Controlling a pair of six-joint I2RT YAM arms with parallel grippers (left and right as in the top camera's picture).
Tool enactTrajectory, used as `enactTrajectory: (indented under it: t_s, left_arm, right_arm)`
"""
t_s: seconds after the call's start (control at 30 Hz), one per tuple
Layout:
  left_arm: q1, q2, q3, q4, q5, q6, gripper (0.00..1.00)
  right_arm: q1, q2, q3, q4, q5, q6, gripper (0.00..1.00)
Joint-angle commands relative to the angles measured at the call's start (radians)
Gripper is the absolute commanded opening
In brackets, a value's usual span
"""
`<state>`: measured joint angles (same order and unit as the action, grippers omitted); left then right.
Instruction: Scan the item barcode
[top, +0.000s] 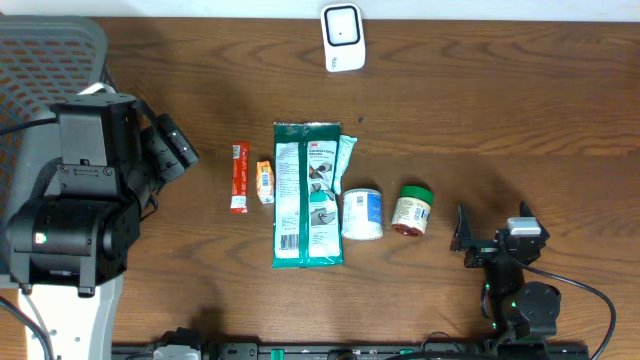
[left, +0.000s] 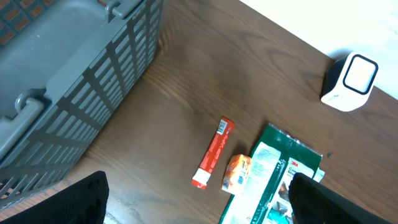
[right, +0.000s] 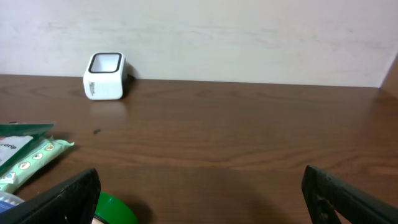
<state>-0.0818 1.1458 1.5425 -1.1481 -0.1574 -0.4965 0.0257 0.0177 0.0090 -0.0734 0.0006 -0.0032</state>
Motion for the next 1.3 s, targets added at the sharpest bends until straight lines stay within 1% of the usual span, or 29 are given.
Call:
enactTrajectory:
  t_s: [0.0,0.13,0.2,0.33,0.47,0.5,0.6,0.67,0.73,0.77,0.83,0.93,1.03,1.07,1.13,1.17,1.2,1.23,1.27]
  left_arm:
    - [0.004,0.005,0.013,-0.003,-0.012,0.01,0.9]
    - [0.004,0.005,0.013,-0.003,-0.012,0.01,0.9]
    - [0.004,0.005,0.013,-0.003,-0.012,0.01,0.9]
    - [0.004,0.005,0.013,-0.003,-0.012,0.01,0.9]
    - [0.004,0.005,0.013,-0.003,-0.011,0.01,0.9]
    - [0.004,0.005,0.013,-0.003,-0.012,0.01,0.9]
    - [0.004,0.005,0.013,-0.003,-0.012,0.01,0.9]
    - [0.004,0.005,0.013,-0.003,-0.012,0.01,0.9]
    - [0.004,0.005,0.013,-0.003,-0.011,0.01,0.9]
    - [0.004,0.005,0.013,-0.003,-0.012,0.01,0.9]
    - [0.004,0.005,0.013,-0.003,-0.012,0.01,0.9]
    - [0.004,0.005,0.013,-0.003,-0.012,0.01,0.9]
    - [0.004,0.005,0.013,-0.003,-0.012,0.01,0.9]
    - [0.004,0.005,0.013,-0.003,-0.012,0.01,0.9]
    - [0.004,0.005,0.013,-0.003,-0.012,0.01,0.9]
    - [0.004,0.005,0.013,-0.003,-0.012,0.01,0.9]
    - [0.004,0.005,0.013,-0.003,-0.012,0.01,0.9]
    - [0.004,0.005,0.013,-0.003,-0.012,0.01,0.9]
    - [0.004,0.005,0.013,-0.003,-0.012,0.01,0.9]
  right_arm:
    - [0.006,-0.004,-0.003,-0.001,-0.023,0.034,0.99]
    - [0.006,-0.004,-0.003,0.005,-0.081,0.183,0.99]
    - [0.006,-0.004,-0.003,0.009,-0.086,0.229,0.99]
    - [0.006,-0.004,0.016,0.006,-0.138,0.234,0.99]
    - [0.006,0.007,0.175,-0.119,-0.123,0.246,0.99]
    - [0.006,0.041,0.28,-0.167,-0.109,0.26,0.99]
    - [0.006,0.154,0.495,-0.262,-0.11,0.261,0.99]
    - [0.006,0.275,0.685,-0.381,-0.11,0.259,0.99]
    - [0.006,0.445,0.923,-0.56,-0.113,0.245,0.99]
    - [0.006,0.489,0.98,-0.607,-0.117,0.232,0.99]
    - [0.006,0.679,1.222,-0.827,-0.14,0.179,0.99]
    - [0.006,0.898,1.492,-1.101,-0.142,0.17,0.99]
    - [0.006,1.04,1.667,-1.24,-0.141,0.171,0.99]
    - [0.006,1.137,1.777,-1.319,-0.143,0.17,0.99]
    - [0.006,1.177,1.805,-1.345,-0.164,0.16,0.99]
    - [0.006,1.188,1.804,-1.348,-0.185,0.159,0.97]
    - [0.006,1.202,1.804,-1.353,-0.197,0.167,0.81]
    - [0.006,1.229,1.804,-1.372,-0.201,0.242,0.52]
    - [0.006,1.252,1.804,-1.394,-0.203,0.289,0.37]
